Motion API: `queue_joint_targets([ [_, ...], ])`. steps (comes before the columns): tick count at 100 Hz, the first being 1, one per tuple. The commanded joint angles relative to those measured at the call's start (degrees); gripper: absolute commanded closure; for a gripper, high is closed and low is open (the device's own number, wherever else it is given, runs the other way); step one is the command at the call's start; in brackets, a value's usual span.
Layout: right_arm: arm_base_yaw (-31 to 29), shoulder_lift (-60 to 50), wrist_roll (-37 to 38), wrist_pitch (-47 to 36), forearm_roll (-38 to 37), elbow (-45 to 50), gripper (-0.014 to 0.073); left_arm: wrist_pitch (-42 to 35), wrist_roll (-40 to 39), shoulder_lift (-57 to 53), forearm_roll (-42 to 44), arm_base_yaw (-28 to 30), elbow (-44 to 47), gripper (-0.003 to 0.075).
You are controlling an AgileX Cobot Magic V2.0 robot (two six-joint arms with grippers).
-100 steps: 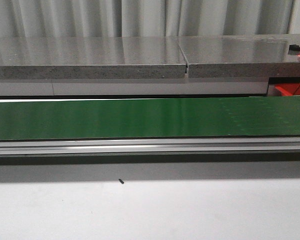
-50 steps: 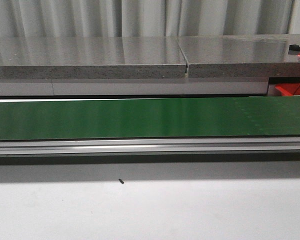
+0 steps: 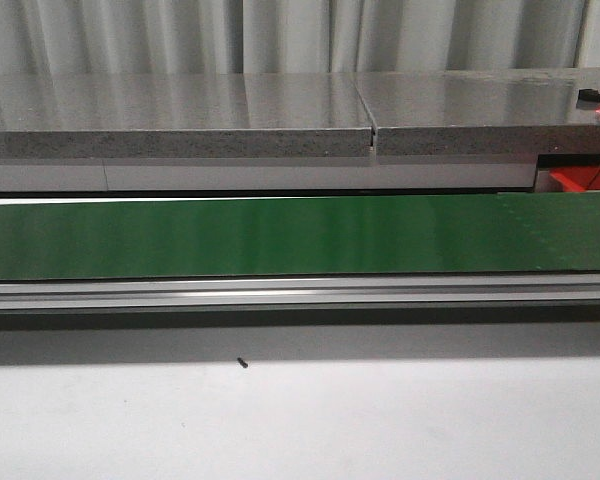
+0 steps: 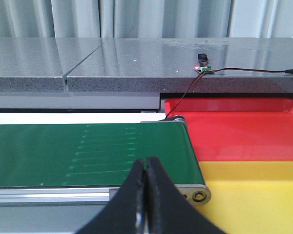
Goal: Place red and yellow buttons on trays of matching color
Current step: 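Grasp a yellow button with the left gripper and lift it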
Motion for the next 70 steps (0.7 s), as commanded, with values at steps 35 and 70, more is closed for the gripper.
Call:
queue_joint_targets([
  [35,-0.16,-1.02,-0.15,-4.23,-0.68,-0.90,0.0685,-10.82,-0.54,12.42,-2.98,0.63,-1.87,0.0072],
  [70,-0.16,-1.02,-0.15,-4.23,-0.68,-0.90,0.0685,-20.23,-0.54,18.19,-3.67,0.63,-1.87,0.0093],
])
